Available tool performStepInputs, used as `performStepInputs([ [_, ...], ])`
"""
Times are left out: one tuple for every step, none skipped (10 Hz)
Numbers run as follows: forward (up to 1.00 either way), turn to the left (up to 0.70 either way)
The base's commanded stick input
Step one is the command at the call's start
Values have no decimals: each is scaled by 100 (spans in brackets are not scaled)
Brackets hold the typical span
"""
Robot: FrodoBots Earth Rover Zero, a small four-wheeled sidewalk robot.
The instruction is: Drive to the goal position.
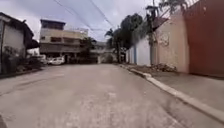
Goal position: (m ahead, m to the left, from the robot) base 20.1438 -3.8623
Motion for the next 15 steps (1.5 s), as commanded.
performStepInputs([
  [100,0],
  [100,0],
  [100,0],
  [100,0],
  [100,0],
  [100,0],
  [100,0],
  [100,0],
  [100,0],
  [100,0],
  [100,0],
  [100,0],
  [100,0],
  [100,0],
  [100,0],
])
